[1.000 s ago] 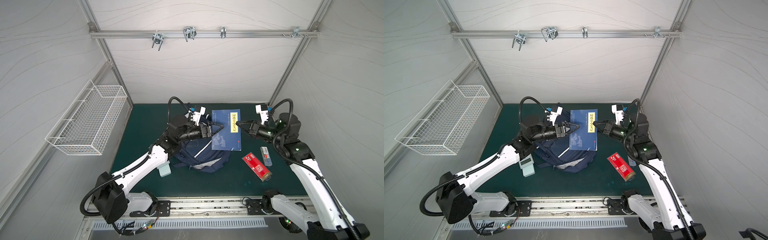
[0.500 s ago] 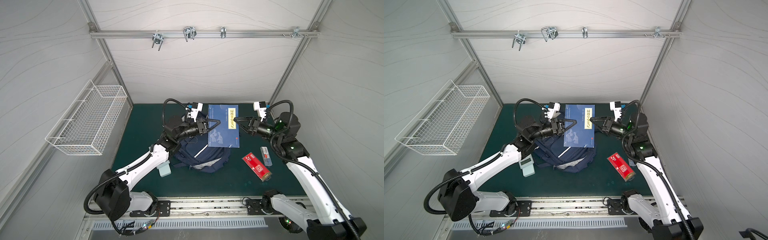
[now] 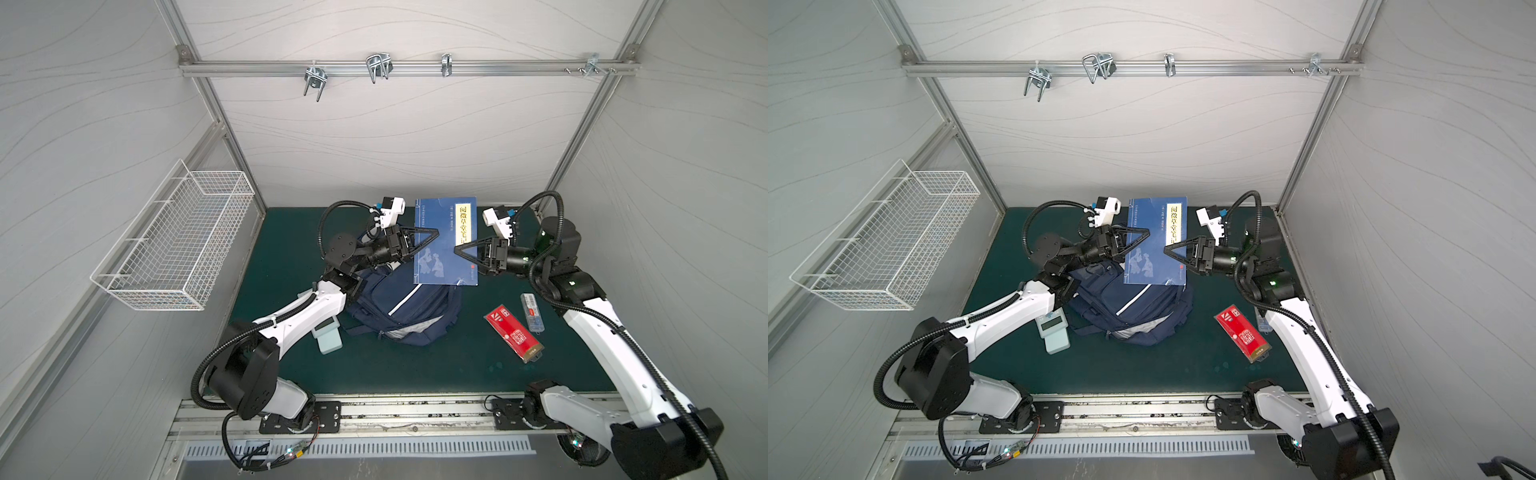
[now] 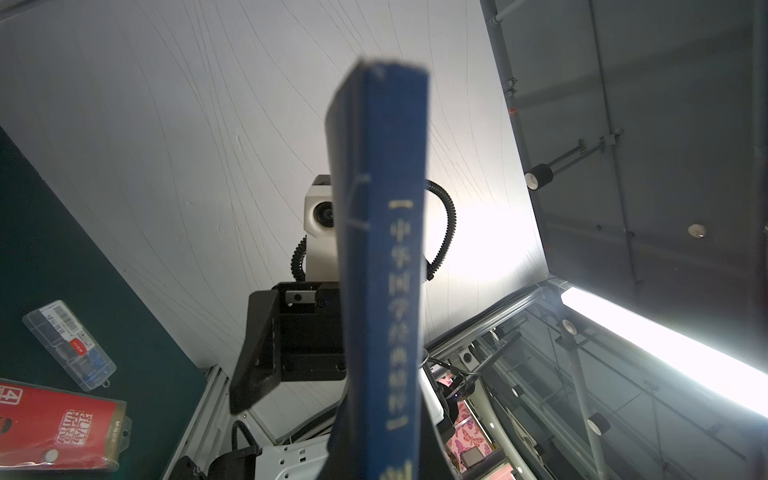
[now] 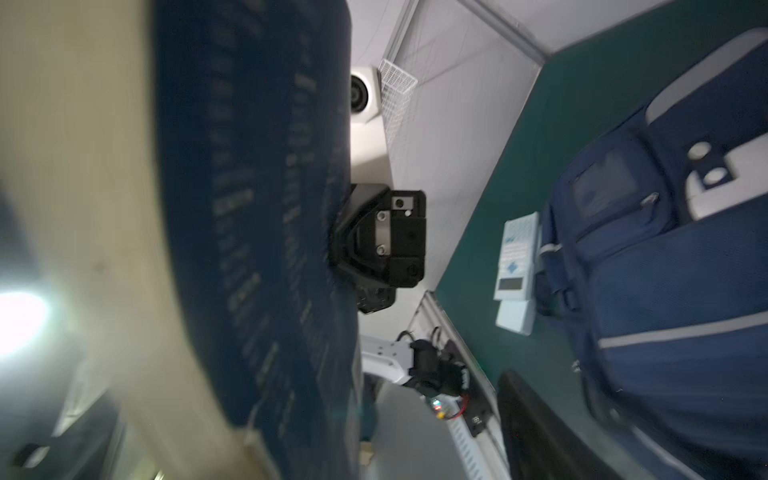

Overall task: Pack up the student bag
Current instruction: 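Grasp the blue book's other edge with the left gripper while the right holds it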

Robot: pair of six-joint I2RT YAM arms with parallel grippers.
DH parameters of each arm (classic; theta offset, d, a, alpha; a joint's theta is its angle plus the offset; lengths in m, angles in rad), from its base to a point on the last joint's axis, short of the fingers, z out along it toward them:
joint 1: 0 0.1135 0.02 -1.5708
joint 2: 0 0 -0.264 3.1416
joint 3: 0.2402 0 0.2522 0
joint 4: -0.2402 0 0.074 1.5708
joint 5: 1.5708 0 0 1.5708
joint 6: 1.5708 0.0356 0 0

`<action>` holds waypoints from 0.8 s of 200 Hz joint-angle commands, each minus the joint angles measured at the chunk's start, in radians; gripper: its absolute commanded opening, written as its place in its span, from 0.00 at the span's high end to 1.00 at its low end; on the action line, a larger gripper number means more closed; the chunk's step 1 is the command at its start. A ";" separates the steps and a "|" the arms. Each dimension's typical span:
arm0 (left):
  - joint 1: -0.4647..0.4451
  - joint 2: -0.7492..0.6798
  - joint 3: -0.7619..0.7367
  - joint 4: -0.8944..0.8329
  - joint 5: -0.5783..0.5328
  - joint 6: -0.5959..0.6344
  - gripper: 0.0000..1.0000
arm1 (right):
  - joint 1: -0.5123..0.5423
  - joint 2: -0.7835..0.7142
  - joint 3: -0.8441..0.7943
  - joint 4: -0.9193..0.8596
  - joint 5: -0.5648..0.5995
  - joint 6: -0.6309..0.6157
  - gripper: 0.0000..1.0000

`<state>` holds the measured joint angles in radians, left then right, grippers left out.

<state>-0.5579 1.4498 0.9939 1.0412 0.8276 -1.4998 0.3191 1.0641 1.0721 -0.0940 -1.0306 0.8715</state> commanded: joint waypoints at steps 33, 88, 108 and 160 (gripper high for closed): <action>0.003 0.007 0.022 0.211 0.046 -0.075 1.00 | 0.006 -0.013 0.005 0.029 -0.021 0.010 0.71; 0.019 0.015 -0.001 0.187 0.068 -0.053 1.00 | -0.001 -0.028 0.026 0.011 -0.016 0.005 0.88; 0.021 -0.010 -0.013 0.040 0.066 0.054 1.00 | -0.002 -0.041 0.026 -0.007 0.011 -0.005 1.00; -0.040 -0.162 0.133 -1.217 -0.431 0.872 0.29 | -0.107 -0.046 0.082 -0.360 0.229 -0.141 1.00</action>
<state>-0.5564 1.3334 1.0122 0.4225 0.6960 -1.0813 0.2863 1.0367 1.0946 -0.2390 -0.9531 0.8238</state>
